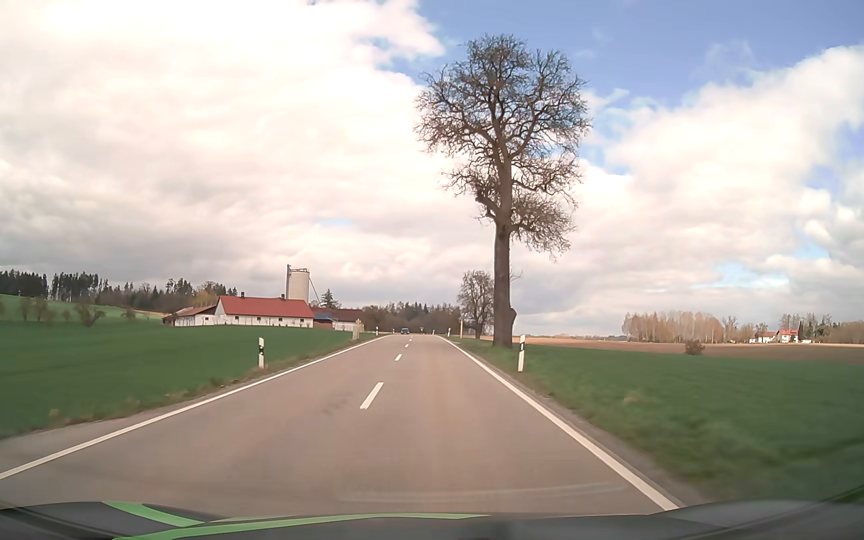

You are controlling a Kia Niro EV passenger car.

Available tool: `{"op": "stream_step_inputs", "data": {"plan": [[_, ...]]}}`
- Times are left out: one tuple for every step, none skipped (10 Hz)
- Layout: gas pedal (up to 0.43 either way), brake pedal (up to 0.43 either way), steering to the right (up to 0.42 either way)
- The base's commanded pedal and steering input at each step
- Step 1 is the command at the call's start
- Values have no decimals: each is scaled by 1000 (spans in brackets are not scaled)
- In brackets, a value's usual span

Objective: Follow the waypoints while adhering to traffic rules and regulations

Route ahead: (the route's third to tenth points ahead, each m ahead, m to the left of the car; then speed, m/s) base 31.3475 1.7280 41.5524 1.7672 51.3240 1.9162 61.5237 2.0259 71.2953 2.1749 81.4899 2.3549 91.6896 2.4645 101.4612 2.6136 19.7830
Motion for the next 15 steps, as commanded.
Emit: {"op": "stream_step_inputs", "data": {"plan": [[220,0,-1],[220,0,-1],[220,0,0],[220,0,0],[220,0,-1],[220,0,-1],[220,0,0],[220,0,1],[220,0,1],[220,0,1],[220,0,1],[220,0,1],[220,0,1],[220,0,1],[220,0,1]]}}
